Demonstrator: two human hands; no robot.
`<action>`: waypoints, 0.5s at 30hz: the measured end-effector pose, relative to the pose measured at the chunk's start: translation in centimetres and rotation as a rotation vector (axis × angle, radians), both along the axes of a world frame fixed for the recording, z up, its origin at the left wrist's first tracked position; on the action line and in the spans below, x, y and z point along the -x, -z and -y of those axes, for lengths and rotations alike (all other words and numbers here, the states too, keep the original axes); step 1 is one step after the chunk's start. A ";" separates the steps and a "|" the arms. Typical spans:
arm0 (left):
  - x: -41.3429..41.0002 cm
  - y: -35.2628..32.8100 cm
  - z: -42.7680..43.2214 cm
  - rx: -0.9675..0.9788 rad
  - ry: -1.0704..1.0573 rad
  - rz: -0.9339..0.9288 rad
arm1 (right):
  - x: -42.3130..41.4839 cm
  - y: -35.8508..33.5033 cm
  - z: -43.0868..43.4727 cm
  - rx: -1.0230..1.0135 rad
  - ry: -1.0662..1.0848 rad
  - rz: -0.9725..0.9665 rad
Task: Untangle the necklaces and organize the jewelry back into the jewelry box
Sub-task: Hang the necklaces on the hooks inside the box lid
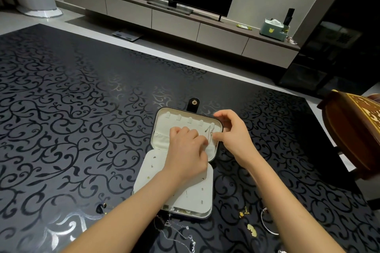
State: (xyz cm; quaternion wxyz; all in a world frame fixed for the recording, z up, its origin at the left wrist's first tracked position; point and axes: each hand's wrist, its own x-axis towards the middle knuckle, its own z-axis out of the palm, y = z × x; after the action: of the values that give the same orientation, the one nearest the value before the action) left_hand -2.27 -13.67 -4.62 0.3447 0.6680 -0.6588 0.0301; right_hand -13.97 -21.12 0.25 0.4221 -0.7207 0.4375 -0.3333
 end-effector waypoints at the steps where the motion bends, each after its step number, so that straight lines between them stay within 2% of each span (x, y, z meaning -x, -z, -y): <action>1: 0.0 -0.1 0.0 0.001 -0.004 -0.002 | 0.2 0.0 0.0 0.017 -0.011 -0.017; 6: 0.2 -0.3 -0.2 -0.067 0.013 0.085 | -0.2 0.4 -1.1 0.214 0.002 -0.148; 9: 0.1 -1.2 0.5 -0.086 -0.025 0.140 | -0.5 -0.3 -1.0 0.304 -0.011 -0.143; 15: -0.2 -2.5 1.5 -0.212 -0.032 0.213 | -0.7 -0.6 0.8 0.298 0.003 -0.236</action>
State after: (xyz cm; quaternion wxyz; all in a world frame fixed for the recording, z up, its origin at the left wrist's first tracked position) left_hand -2.04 -15.15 -2.14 0.2000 0.7043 -0.6802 0.0363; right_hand -13.28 -21.96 0.87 0.2557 -0.8088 0.4308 -0.3081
